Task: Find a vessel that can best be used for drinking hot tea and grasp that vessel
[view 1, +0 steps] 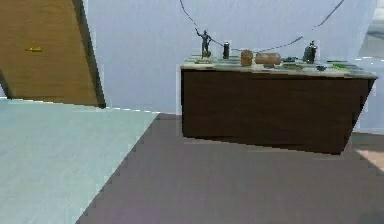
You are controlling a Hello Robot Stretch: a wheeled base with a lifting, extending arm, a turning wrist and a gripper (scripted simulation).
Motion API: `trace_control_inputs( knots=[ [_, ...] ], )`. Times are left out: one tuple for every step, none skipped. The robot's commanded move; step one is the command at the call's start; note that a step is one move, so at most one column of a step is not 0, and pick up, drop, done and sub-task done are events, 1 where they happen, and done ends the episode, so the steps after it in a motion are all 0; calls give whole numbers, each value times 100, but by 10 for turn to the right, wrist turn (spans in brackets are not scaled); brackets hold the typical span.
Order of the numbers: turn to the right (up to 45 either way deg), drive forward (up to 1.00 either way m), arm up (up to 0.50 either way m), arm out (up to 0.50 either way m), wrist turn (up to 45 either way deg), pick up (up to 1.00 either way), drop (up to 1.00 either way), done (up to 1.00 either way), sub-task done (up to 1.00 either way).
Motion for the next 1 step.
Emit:
trace_control_inputs(
  knots=[
    [-30,0,0,0,0,0,0,0,0]
  ],
)
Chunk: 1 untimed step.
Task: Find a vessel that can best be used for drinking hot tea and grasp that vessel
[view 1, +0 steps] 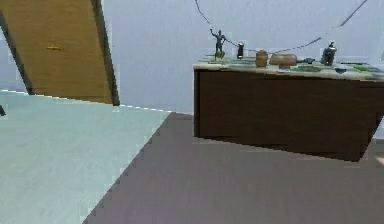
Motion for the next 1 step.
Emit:
trace_control_inputs(
  knots=[
    [150,0,0,0,0,0,0,0,0]
  ],
)
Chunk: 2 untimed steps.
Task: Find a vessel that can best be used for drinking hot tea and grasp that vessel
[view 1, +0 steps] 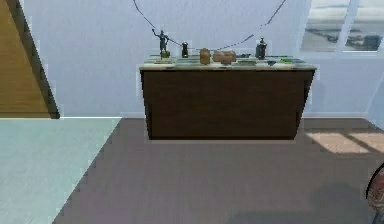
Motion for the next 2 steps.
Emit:
trace_control_inputs(
  knots=[
    [0,55,0,0,0,0,0,0,0],
    [450,0,0,0,0,0,0,0,0]
  ],
)
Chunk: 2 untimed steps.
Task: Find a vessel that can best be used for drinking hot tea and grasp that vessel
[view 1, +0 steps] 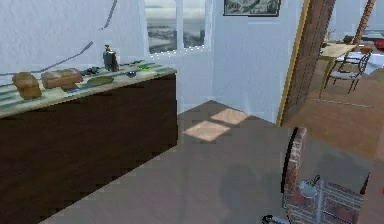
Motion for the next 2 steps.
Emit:
trace_control_inputs(
  knots=[
    [0,35,0,0,0,0,0,0,0],
    [0,0,50,0,0,0,0,0,0]
  ],
)
